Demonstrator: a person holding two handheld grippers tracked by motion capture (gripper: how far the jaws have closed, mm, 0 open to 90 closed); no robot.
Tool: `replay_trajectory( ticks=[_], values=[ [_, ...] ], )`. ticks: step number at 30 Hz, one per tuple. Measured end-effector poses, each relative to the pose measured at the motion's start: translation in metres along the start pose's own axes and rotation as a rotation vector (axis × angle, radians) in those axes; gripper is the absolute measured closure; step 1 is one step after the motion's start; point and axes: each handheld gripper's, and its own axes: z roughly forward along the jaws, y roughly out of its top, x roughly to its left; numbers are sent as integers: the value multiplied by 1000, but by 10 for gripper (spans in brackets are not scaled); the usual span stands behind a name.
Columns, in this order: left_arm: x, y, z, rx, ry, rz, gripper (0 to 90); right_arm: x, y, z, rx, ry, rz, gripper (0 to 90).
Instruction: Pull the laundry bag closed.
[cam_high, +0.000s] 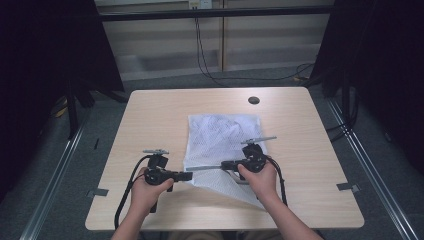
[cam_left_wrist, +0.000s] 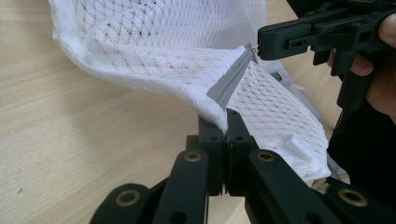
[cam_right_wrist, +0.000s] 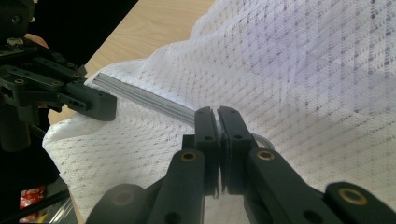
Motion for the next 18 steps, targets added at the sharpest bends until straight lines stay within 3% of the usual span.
replay_trajectory(
  ticks=[18],
  values=[
    [0, -1, -1, 0, 7, -3, 886, -8, -3, -6, -5, -16, 8, 875]
  ],
)
